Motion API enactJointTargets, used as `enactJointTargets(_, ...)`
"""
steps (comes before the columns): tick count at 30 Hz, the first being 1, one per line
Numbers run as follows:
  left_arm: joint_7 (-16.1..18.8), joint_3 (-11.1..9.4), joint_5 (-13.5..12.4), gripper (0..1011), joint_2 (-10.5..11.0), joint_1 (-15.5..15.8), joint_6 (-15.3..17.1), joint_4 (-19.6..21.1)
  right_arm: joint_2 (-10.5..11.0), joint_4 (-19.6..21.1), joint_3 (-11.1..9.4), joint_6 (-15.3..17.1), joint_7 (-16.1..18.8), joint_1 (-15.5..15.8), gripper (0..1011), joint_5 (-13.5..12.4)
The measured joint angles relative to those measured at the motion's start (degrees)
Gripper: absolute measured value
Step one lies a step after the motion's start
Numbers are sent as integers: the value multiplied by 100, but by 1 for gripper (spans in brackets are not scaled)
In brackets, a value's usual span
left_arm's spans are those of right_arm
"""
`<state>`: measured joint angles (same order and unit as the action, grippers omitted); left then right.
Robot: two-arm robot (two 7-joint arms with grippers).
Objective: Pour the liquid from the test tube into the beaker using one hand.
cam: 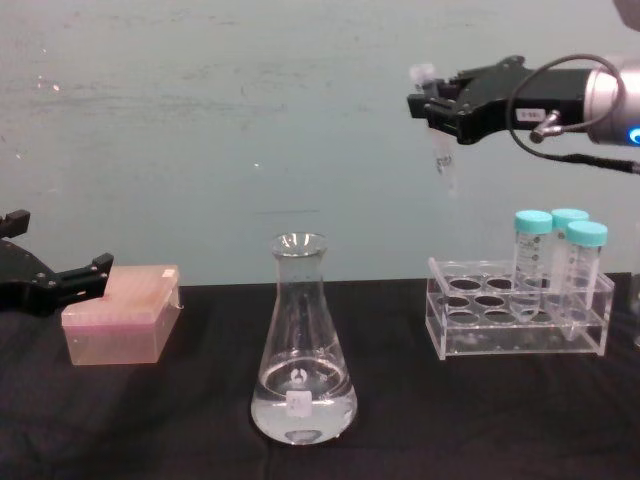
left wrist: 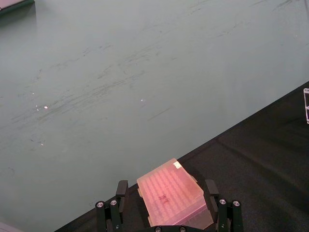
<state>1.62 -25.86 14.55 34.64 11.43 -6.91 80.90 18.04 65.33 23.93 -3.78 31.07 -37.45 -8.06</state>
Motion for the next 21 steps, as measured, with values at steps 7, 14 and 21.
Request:
enactJointTargets(7,0,0,0,1000,0,0,0,0,-69,-420,-129,346,180,-102,199,-502)
enactJointTargets(14,0,0,0,1000,0,0,0,-1,-114,-751,-125,533,243,-163,199,-791)
enactJointTargets(21,0,0,0,1000,0,0,0,0,-134,-978,-61,562,285,-196,198,-899)
